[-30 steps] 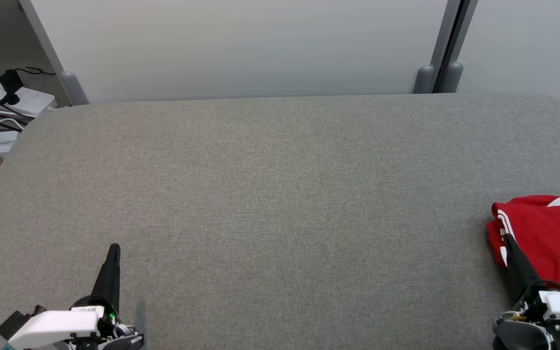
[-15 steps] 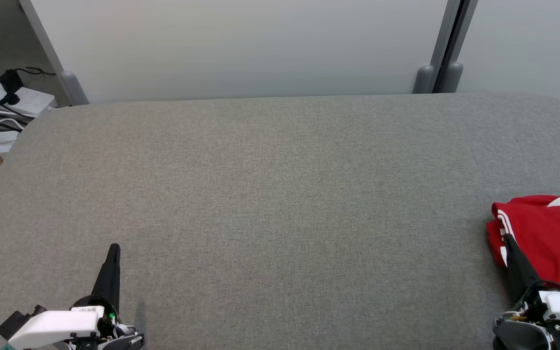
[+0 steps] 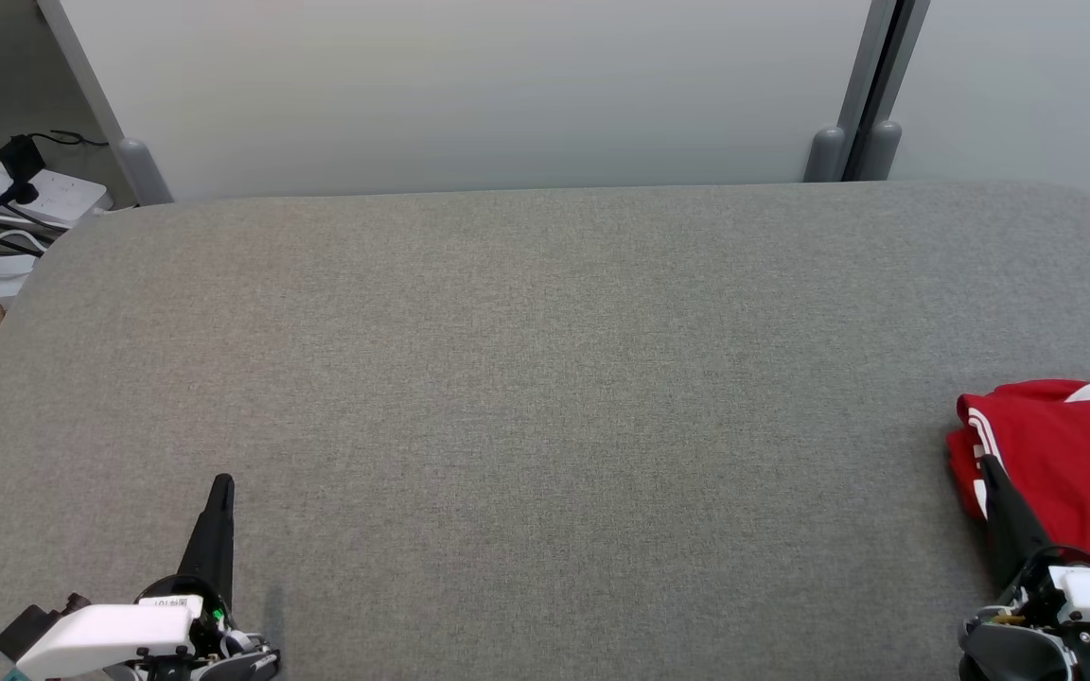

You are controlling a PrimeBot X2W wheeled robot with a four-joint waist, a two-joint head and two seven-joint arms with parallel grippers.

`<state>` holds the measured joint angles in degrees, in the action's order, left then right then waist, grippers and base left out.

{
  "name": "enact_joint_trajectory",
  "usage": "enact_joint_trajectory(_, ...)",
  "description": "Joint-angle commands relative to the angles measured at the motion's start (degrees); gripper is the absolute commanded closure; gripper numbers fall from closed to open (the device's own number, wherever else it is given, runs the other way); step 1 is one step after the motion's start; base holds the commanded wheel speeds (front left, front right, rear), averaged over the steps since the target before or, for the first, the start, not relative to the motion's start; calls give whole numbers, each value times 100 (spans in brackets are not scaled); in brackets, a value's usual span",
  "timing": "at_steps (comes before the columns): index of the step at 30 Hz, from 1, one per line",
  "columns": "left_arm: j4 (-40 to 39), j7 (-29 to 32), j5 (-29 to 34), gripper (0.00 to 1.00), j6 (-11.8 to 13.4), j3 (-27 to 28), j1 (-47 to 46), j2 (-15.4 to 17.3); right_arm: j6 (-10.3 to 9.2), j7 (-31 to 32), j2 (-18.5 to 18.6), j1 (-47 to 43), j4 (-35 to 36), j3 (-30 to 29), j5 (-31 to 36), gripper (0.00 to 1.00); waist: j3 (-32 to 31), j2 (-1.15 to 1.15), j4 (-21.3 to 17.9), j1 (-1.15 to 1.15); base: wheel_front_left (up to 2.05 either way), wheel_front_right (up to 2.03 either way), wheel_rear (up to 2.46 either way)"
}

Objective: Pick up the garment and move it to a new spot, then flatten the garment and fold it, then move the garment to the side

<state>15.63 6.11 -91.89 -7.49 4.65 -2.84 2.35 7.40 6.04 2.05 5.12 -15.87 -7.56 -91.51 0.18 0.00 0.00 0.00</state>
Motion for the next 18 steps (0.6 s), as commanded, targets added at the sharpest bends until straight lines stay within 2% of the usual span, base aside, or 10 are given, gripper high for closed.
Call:
enact_joint_trajectory(1, -160, 37, -28, 100, 0, 186, -334, 53, 9, 44, 83, 107, 185, 105, -66, 100, 0, 0, 0, 0, 0, 0, 0)
enact_joint_trajectory(18, -160, 37, -29, 100, 0, 186, -334, 53, 9, 44, 83, 107, 185, 105, -66, 100, 0, 0, 0, 0, 0, 0, 0)
